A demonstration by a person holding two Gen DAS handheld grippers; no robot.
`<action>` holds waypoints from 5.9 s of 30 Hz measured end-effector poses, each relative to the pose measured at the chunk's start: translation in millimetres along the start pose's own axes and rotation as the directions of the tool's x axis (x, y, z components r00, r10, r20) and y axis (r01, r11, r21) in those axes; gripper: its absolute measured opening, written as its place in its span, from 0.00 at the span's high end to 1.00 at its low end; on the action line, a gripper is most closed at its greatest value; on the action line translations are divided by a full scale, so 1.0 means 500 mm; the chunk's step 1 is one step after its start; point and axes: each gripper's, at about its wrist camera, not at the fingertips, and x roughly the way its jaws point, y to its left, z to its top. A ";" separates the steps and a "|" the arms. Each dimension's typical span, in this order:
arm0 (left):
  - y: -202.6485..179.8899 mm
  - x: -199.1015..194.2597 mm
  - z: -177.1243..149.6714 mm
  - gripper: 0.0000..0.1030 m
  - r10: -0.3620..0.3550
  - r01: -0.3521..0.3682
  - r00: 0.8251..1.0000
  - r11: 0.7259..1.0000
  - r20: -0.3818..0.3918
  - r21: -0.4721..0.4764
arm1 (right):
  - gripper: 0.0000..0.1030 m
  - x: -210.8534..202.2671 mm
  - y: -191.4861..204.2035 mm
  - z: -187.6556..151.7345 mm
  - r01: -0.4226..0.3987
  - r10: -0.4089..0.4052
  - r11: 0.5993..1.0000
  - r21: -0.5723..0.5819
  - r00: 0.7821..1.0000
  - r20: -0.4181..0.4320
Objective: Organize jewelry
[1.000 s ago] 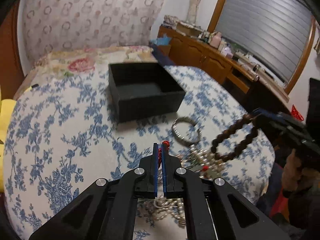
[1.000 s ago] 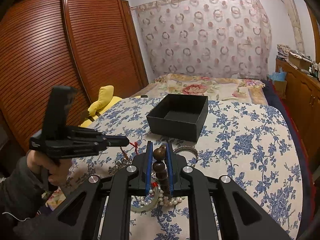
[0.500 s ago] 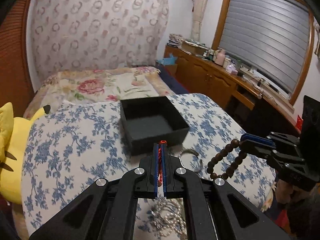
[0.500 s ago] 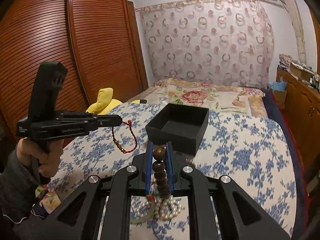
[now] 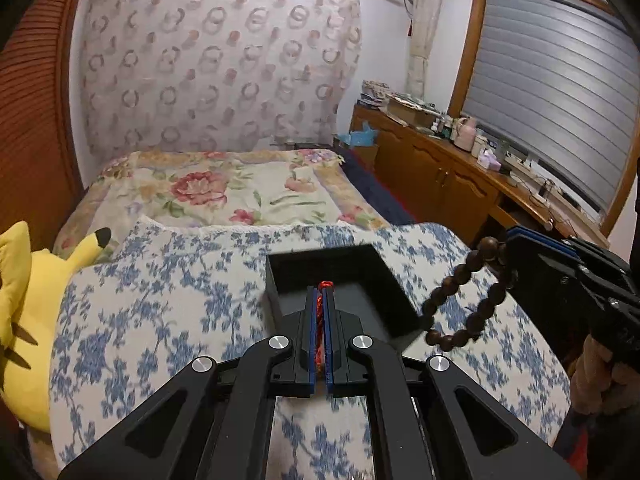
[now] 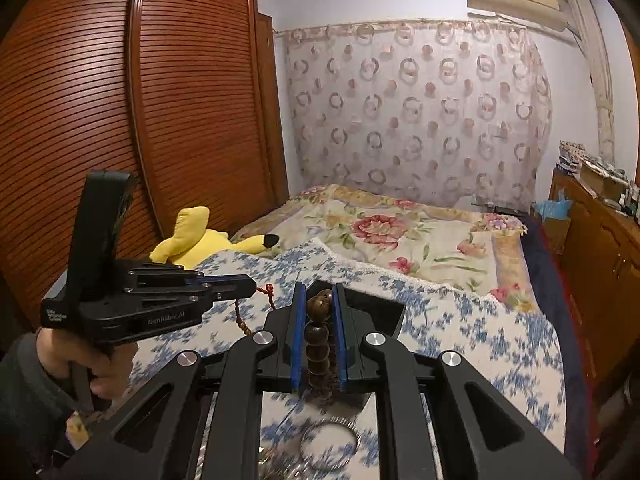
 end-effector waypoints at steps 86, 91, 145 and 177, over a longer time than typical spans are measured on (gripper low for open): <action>-0.011 -0.168 -0.365 0.07 0.079 -0.079 0.993 0.997 -0.085 -0.003 | 0.87 0.002 0.216 -0.353 -0.205 0.111 0.963 -0.172 0.892 -0.438; -0.022 -0.162 -0.368 0.07 0.075 -0.075 0.992 0.997 -0.098 0.008 | 0.92 -0.015 0.213 -0.343 -0.212 0.122 0.961 -0.177 0.902 -0.415; -0.126 -0.067 -0.364 0.96 -0.001 0.084 0.957 0.958 -0.290 0.273 | 0.92 -0.072 0.111 -0.308 -0.101 0.081 0.993 -0.055 0.953 -0.291; -0.166 -0.255 -0.070 0.96 -0.119 0.098 0.989 0.973 0.088 0.210 | 0.92 -0.113 0.107 -0.220 -0.090 0.076 0.993 -0.071 0.980 -0.183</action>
